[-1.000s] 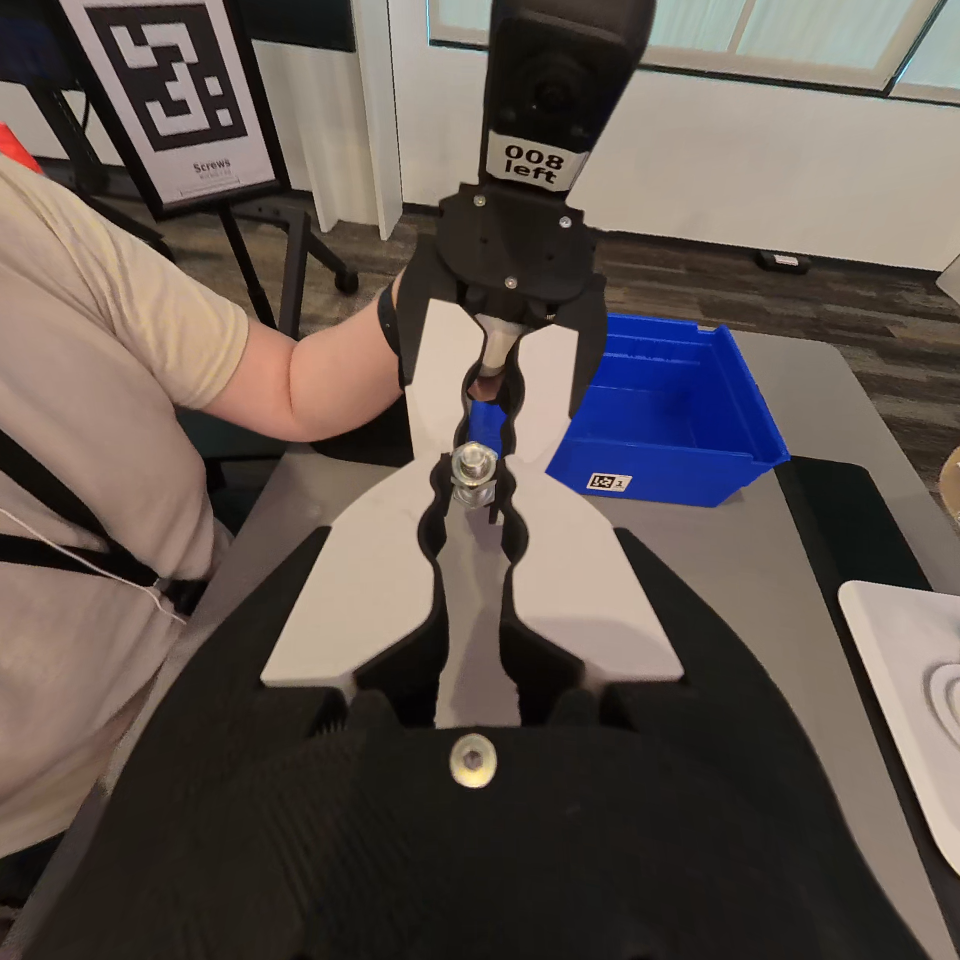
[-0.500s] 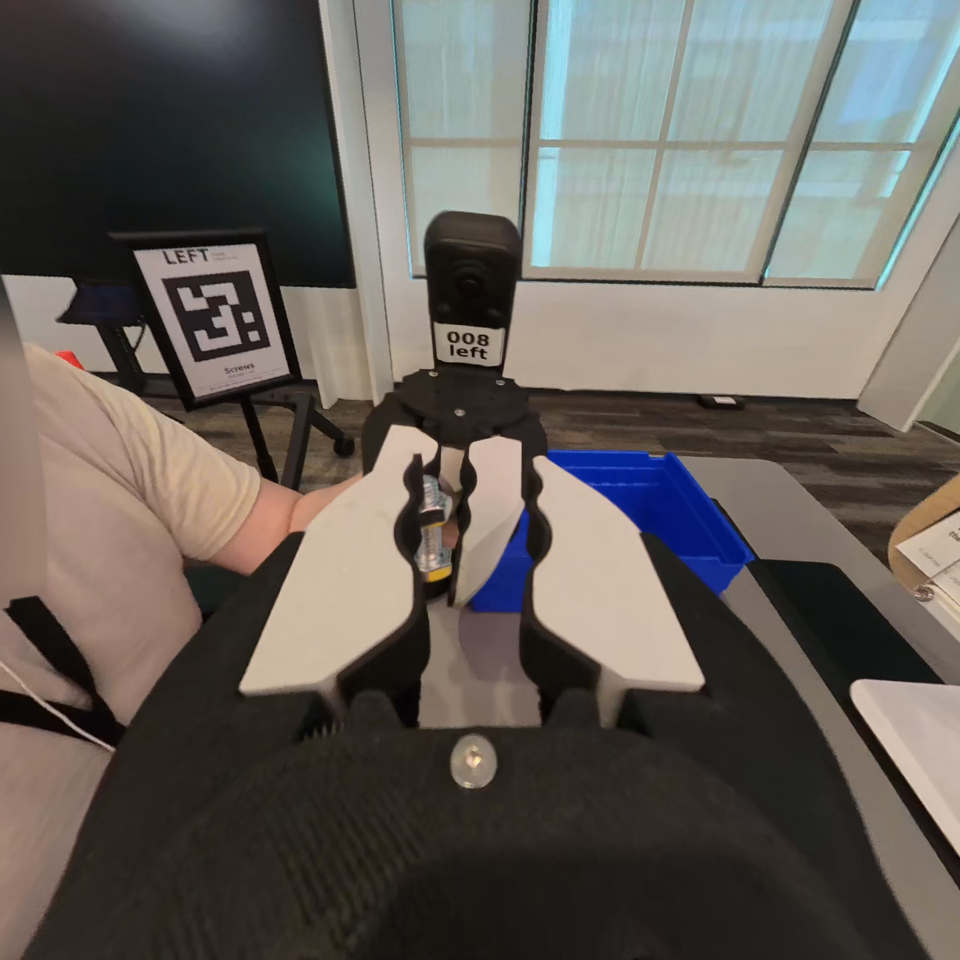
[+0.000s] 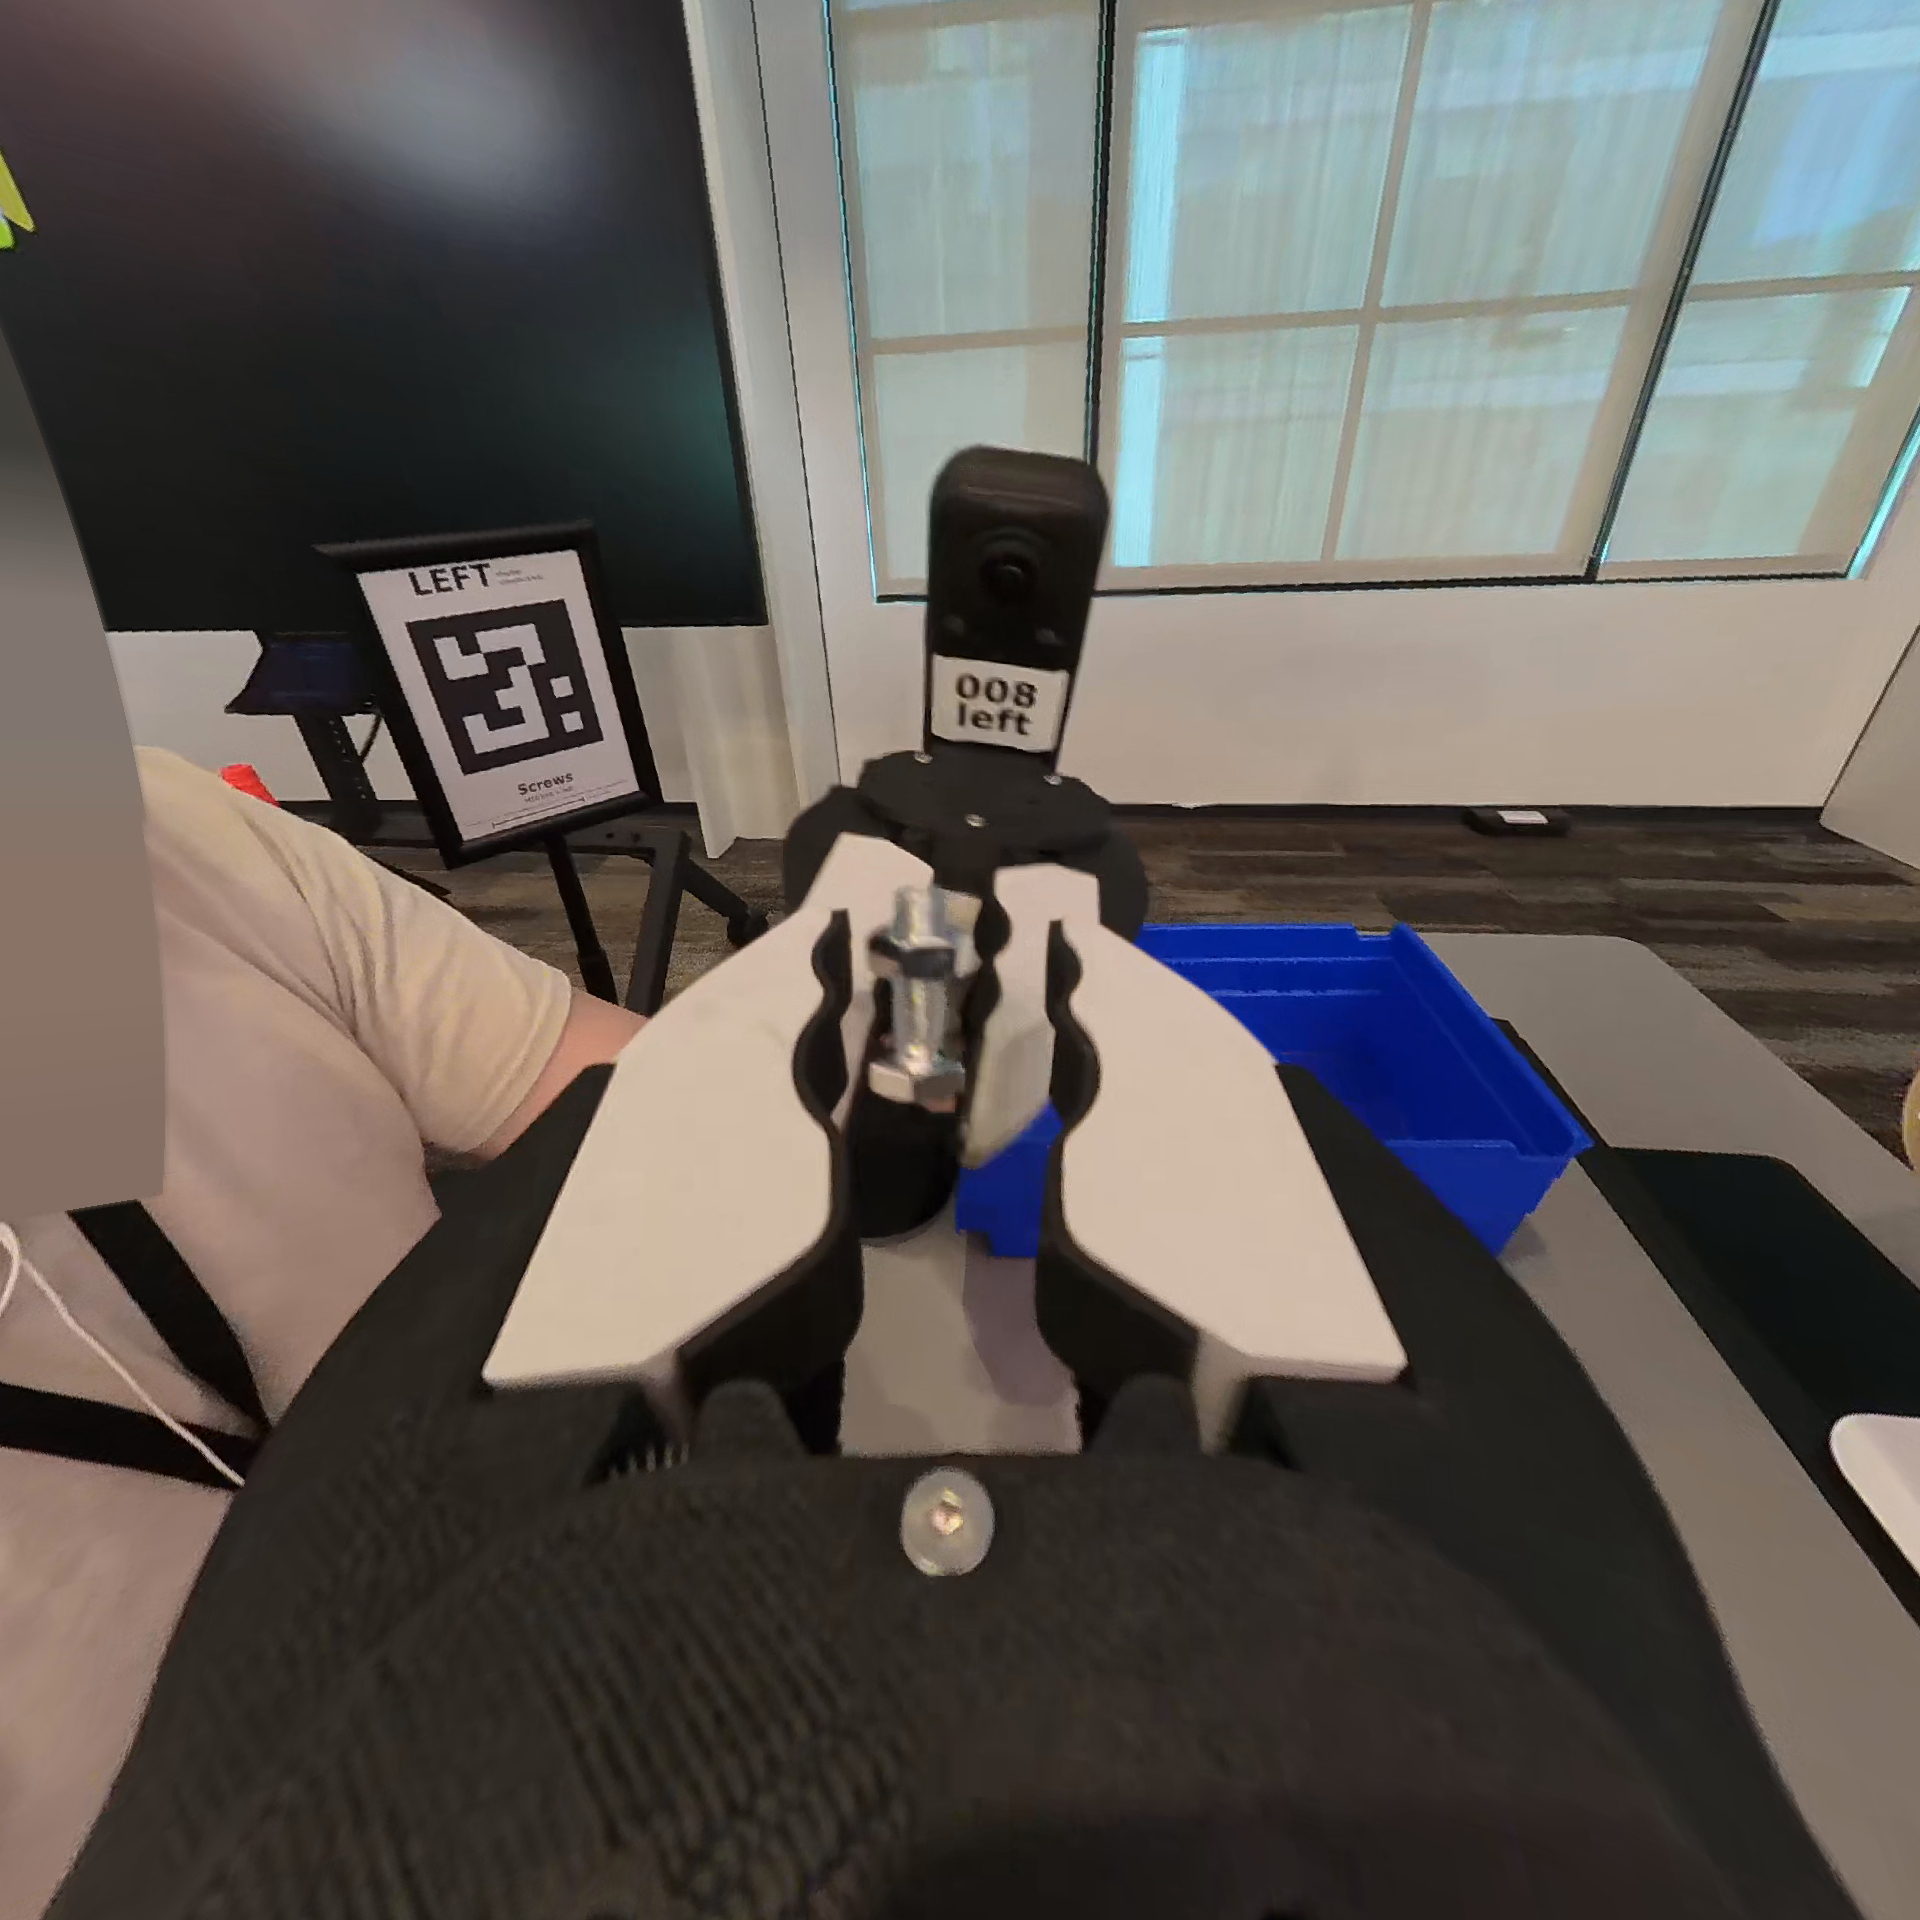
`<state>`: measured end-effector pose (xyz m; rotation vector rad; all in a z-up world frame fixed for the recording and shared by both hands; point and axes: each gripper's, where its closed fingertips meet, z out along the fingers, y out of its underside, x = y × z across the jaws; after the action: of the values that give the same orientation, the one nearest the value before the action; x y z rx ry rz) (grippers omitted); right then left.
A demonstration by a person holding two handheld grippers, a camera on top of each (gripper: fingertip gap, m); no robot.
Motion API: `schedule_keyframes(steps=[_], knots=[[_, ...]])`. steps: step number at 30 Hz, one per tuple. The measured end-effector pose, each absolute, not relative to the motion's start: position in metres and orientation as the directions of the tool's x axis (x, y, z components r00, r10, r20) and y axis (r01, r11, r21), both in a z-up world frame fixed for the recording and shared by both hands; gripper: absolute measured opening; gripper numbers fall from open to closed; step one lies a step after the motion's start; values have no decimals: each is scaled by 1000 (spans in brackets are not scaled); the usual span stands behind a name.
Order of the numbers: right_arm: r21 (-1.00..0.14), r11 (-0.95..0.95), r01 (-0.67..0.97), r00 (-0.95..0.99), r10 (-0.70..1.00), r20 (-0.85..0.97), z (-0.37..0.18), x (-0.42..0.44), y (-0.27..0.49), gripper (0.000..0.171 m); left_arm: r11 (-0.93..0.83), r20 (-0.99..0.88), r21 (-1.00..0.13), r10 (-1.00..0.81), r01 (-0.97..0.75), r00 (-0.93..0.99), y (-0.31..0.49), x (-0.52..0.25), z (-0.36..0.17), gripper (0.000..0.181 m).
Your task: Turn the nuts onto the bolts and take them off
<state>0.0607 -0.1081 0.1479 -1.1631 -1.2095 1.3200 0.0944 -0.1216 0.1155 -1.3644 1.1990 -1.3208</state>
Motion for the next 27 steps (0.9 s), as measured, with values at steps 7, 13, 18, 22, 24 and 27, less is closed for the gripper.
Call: schedule_keyframes(steps=[7, 13, 18, 22, 24, 27], knots=[[-994, -83, -73, -109, 991, -75, 152, 70, -107, 35, -165, 167, -984, -986, -61, -27, -123, 88, 120, 18], [-1000, -12, -5, -76, 997, -11, 140, 60, -107, 36, -168, 172, -979, -985, -116, -25, -124, 92, 112, 17], [-995, -82, -63, -81, 994, -76, 149, 79, -98, 28, -188, 190, -973, -982, -135, -4, -121, 90, 109, 17], [-1000, 2, 8, -73, 997, 2, 142, 64, -110, 32, -201, 202, -965, -979, -168, 14, -119, 92, 102, 18], [-999, 19, 47, -53, 998, 16, 134, 64, -105, 33, -202, 205, -962, -979, -182, 1, -122, 94, 100, 18], [-998, -60, 4, -44, 997, -60, 139, 78, -92, 31, -192, 194, -962, -981, -193, 7, -123, 94, 100, 18]])
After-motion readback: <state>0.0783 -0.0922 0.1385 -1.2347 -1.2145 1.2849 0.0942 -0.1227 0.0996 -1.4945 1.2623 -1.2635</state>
